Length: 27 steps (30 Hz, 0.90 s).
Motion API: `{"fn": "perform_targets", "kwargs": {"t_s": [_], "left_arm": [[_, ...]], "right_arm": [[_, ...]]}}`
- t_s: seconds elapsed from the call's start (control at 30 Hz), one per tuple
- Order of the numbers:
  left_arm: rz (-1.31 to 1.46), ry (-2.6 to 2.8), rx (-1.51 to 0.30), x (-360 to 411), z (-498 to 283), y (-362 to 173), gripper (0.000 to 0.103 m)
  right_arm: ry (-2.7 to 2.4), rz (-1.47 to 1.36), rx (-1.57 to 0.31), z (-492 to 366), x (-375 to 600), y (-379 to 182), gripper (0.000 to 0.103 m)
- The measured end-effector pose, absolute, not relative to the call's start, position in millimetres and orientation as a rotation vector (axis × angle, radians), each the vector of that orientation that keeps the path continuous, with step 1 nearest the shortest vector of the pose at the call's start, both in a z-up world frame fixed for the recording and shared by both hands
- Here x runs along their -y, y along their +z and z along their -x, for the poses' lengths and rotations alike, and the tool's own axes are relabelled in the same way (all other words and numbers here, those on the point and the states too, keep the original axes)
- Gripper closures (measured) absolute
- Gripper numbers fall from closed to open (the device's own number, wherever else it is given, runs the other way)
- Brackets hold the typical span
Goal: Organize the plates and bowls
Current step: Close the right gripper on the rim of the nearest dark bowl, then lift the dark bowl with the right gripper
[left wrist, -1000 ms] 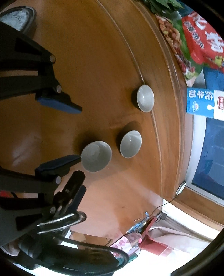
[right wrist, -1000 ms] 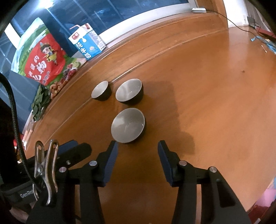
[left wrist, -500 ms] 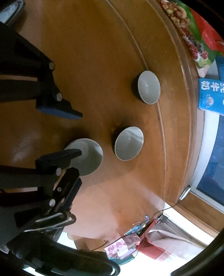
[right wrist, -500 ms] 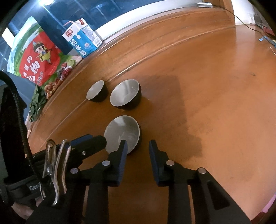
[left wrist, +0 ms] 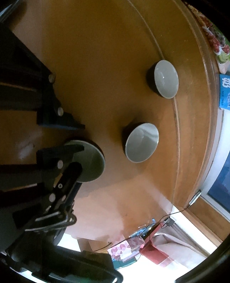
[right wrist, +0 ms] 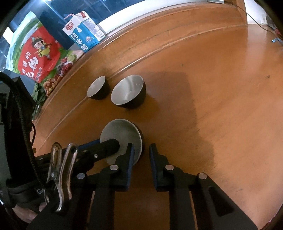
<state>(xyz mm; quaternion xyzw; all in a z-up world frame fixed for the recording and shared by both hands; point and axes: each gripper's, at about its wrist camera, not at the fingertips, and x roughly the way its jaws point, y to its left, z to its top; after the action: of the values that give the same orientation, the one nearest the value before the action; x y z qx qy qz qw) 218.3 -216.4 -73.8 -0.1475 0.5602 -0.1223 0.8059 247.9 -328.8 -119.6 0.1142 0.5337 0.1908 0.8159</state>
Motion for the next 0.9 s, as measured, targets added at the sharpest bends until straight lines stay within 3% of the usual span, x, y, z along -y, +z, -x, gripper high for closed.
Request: {"fn": "perform_targets", "kwargs": {"t_s": [0.13,0.9], "left_arm": [[0.334,-0.281,-1.208,215,-217,-75,0.094],[0.389,-0.148,-1.161,168,-176,-55,0.094]], "right_arm": [[0.419,-0.257,-1.151,-248,326,-121,0.088],[0.534,-0.226,-1.151,-231,281,-109,0.089]]}}
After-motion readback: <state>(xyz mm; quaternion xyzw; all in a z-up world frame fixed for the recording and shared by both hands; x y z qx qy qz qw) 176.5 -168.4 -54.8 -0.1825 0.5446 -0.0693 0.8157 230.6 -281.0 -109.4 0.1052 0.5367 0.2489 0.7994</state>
